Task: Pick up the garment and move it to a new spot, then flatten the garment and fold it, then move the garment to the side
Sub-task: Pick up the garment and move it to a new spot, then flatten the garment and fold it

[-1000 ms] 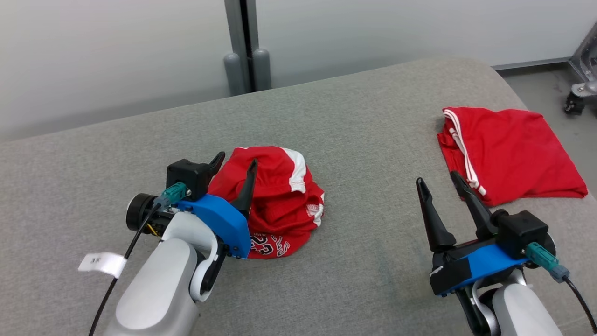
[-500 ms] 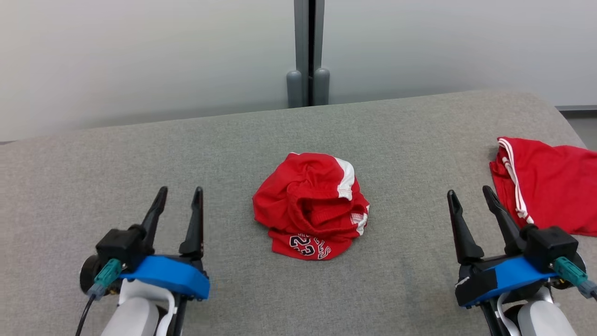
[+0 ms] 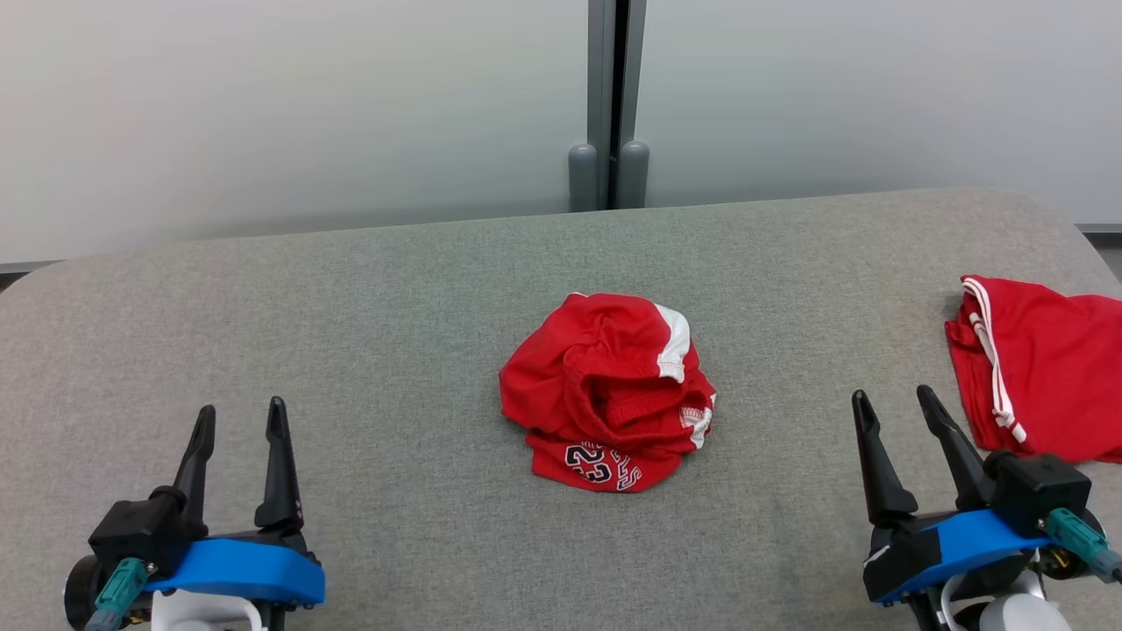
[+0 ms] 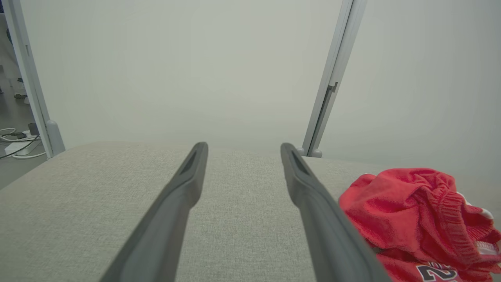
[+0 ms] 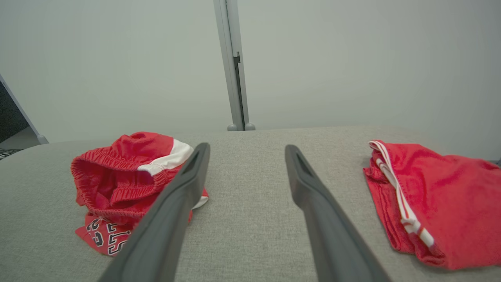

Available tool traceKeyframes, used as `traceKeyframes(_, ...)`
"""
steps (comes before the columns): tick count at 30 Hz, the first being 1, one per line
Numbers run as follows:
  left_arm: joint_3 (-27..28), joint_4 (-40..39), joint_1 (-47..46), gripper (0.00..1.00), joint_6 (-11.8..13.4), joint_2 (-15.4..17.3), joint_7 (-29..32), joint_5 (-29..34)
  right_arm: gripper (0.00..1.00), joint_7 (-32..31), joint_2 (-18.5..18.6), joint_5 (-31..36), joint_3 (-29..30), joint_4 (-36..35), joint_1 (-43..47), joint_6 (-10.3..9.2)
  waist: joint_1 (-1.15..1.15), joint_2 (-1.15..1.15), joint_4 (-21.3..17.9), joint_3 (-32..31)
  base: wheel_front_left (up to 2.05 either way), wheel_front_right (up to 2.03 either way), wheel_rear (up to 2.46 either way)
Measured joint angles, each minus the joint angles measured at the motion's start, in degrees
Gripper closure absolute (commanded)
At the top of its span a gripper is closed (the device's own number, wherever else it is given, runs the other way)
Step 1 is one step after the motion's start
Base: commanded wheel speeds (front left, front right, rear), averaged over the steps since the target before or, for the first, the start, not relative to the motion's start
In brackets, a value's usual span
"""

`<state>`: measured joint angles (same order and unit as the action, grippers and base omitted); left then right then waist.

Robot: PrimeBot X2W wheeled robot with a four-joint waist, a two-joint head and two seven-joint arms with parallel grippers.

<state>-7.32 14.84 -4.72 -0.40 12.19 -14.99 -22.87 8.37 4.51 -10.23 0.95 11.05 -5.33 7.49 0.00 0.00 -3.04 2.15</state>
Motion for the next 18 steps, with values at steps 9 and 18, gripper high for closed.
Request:
traceKeyframes(9,1.7,3.4,0.2,0.00,-0.9,-0.7,0.0,1.9,0.00,0.2,-0.6,-0.3,-0.7,1.3,0.6,0.00,0.00,0.00,0.0,0.3,0.00,0.00,0.00)
traceKeyframes(18,2.4,4.3,-0.3,0.00,-2.1,-1.5,0.0,2.3,0.00,0.3,-1.0,-0.4,-0.9,1.5,0.5,0.00,0.00,0.00,-0.3,0.5,0.00,0.00,0.00)
